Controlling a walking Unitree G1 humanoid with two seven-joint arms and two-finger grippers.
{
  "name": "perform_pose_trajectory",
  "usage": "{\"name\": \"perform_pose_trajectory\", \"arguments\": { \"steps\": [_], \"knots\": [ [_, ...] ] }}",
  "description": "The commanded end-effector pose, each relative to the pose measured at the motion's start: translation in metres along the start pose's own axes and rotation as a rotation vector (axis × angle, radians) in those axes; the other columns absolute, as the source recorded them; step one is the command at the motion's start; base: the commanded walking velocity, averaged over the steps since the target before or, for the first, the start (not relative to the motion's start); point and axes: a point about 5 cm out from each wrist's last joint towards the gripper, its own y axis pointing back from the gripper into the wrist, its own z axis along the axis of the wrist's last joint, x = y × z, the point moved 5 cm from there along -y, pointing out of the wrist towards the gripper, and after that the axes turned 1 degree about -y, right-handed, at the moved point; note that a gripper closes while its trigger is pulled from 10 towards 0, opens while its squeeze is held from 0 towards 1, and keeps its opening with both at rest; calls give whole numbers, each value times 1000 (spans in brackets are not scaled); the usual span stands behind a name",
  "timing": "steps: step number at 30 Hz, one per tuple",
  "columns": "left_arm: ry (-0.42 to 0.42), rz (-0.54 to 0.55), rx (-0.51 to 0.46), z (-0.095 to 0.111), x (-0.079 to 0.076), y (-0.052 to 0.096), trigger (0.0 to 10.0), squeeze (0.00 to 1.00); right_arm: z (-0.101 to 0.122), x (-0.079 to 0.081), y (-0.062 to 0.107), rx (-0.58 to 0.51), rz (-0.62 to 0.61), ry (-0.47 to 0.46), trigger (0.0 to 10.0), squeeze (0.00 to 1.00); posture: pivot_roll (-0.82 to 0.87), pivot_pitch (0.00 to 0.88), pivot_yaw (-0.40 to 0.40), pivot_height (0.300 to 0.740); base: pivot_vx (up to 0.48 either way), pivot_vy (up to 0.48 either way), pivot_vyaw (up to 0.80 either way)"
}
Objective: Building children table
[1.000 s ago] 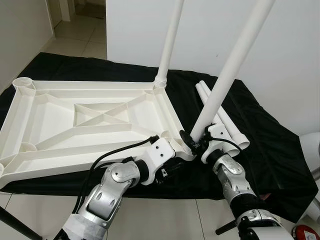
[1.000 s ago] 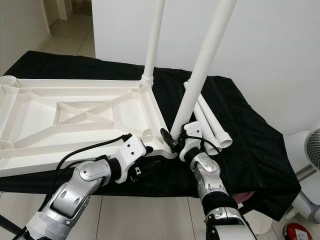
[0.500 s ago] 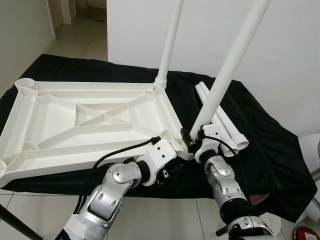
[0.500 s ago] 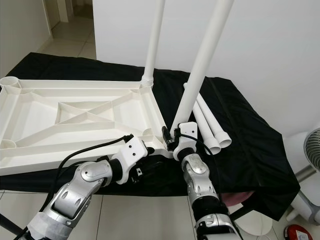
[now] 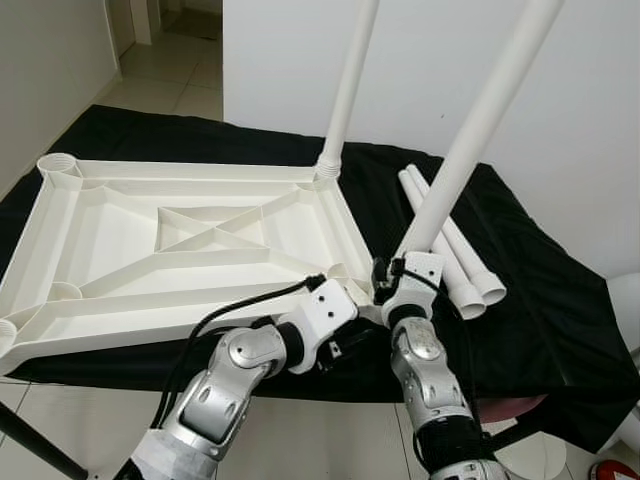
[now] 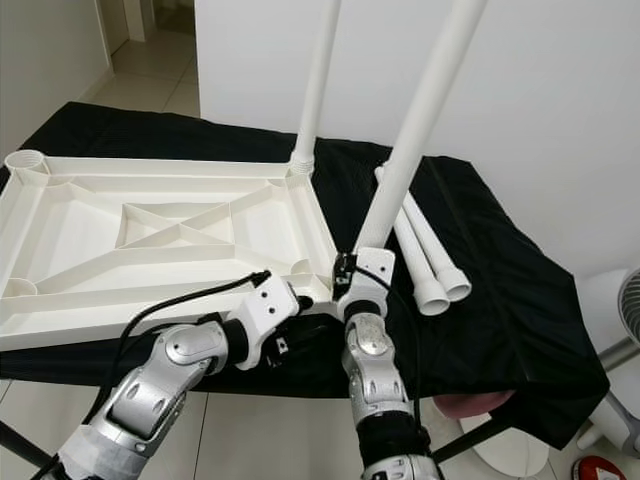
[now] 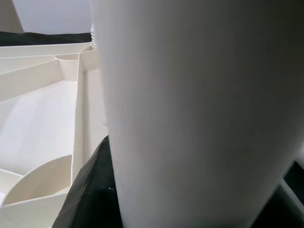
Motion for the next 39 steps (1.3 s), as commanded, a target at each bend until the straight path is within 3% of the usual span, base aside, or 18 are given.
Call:
{"name": "perform_pose_trajectory", "arguments": {
  "steps": [1, 16, 17, 29, 30, 39],
  "knots": [
    [1, 44, 0, -1, 0, -3, 10000, 0, -25, -12, 6, 99, -46, 36, 10000, 0, 53, 0, -173, 740, 0, 0, 0],
    [2, 52, 3, -2, 0, -2, 10000, 0, -21, -16, 10, 108, -80, 45, 10000, 0, 61, 0, -177, 740, 0, 0, 0],
    [2, 52, 3, -2, 0, -2, 10000, 0, -21, -16, 10, 107, -76, 45, 10000, 1000, 61, 0, -177, 740, 0, 0, 0],
    [4, 52, 3, -2, 0, -2, 10000, 0, -15, -17, 13, 84, -57, 19, 10000, 1000, 57, 0, -177, 740, 0, 0, 0],
    [4, 54, 3, -2, 0, -2, 10000, 0, -15, -18, 14, 84, -41, 15, 10000, 0, 57, 0, -178, 740, 0, 0, 0],
    [-4, 93, -8, 0, 12, 2, 10000, 0, -15, -17, 35, 62, 100, 23, 10000, 0, 45, 0, -177, 740, 0, 0, 0]
  ]
}}
